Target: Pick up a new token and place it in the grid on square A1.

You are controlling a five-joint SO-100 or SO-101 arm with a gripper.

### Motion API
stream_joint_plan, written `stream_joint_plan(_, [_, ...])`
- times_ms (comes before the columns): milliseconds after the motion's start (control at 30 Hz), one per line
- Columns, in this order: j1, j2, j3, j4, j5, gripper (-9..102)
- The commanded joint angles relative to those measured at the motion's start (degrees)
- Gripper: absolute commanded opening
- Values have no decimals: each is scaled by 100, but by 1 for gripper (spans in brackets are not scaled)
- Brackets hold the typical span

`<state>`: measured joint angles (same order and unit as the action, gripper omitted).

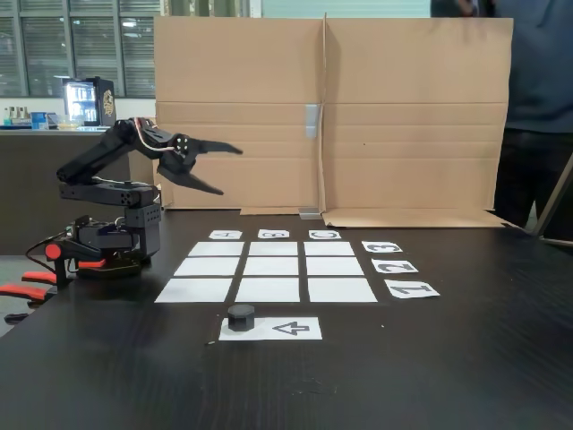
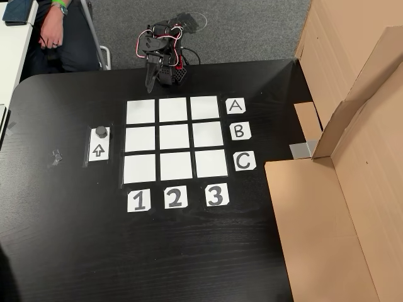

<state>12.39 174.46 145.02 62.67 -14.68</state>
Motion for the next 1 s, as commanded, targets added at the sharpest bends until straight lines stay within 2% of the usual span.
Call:
stream_joint_plan(0, [-167,-439,-598,62,-26,36])
stream_joint_plan(367, [-369,-1846,-1846,510,-35,36])
stream_joint_plan(967, [343,-5150,-3243,308,-70,39])
